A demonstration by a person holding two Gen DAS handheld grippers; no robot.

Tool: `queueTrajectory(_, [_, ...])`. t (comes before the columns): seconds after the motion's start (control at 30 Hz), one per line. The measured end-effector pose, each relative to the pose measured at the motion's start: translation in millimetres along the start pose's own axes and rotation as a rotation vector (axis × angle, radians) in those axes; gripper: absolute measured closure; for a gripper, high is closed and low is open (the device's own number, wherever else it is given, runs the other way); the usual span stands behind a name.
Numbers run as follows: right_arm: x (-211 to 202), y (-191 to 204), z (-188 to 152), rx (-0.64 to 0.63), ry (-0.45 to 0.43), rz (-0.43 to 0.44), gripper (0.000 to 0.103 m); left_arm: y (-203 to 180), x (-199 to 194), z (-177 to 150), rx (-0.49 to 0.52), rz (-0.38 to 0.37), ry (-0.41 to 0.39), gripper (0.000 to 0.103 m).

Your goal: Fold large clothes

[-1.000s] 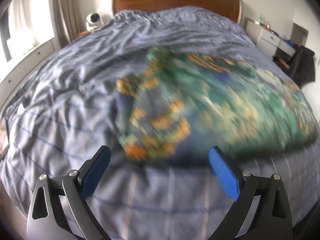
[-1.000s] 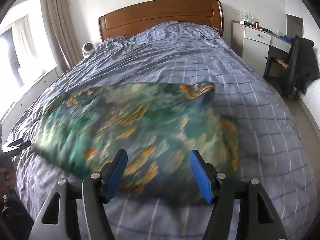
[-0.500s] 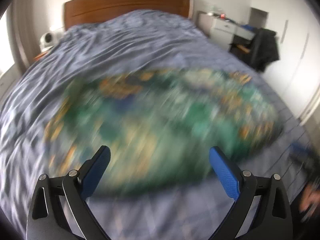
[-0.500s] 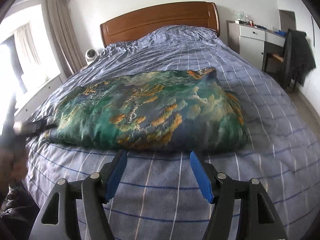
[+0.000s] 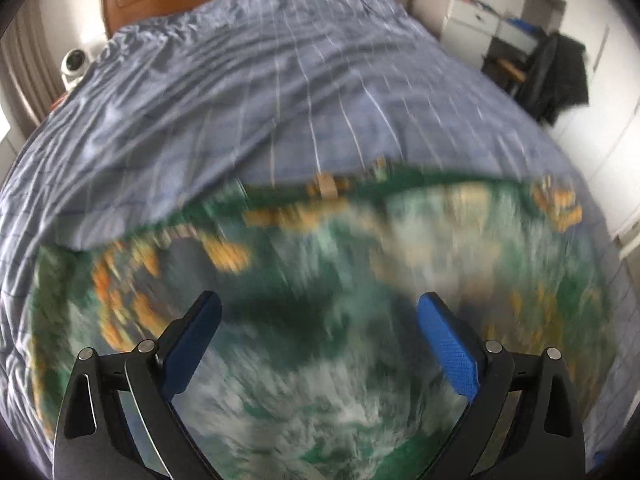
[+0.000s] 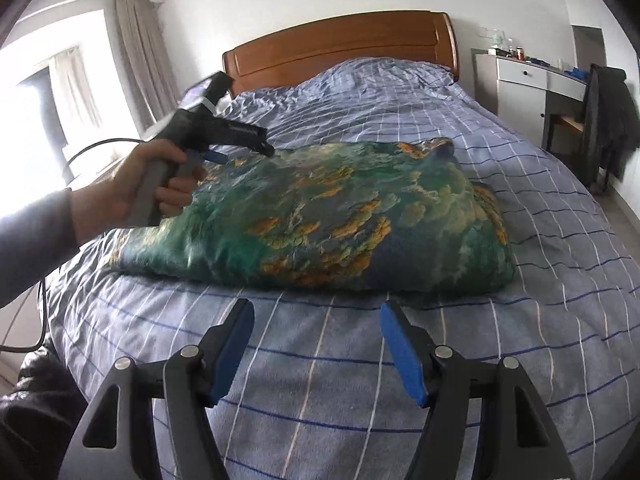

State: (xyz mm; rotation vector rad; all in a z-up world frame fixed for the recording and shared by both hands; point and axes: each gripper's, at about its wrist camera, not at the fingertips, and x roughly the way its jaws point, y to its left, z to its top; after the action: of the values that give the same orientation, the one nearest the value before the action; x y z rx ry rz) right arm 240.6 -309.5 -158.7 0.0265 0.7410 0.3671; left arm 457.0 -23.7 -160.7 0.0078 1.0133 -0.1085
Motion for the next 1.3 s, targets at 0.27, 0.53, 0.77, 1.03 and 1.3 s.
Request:
queueTrajectory(0.27, [-5.4,-7.0,-5.4,0.058,-0.007,0.002,0.036,-22.1,-42.5,-73.9,0.113,0.0,-0.065,0.004])
queueTrajectory(0.53, [-14.7,-1.6,-8.0,0.091,-0.014,0.004,0.036,-39.5,-74.9,-145.1,0.161,-0.014,-0.084,0.003])
queueTrajectory(0.77, [-11.9,13.5,-11.3,0.062,0.027,-0.007,0.036,-49.3,-95.4,-185.3,0.219,-0.022,-0.061,0.003])
queueTrajectory(1.03, [-4.1,29.7,-11.6,0.059,0.053,0.001,0.036,-44.7,-87.0,-218.5,0.15,-0.046,0.008,0.003])
queueTrajectory(1.3, [-8.4,17.7,-12.1,0.095,0.052,-0.041,0.036,-43.9,-77.8,-222.7,0.114,-0.02,0.01,0.0])
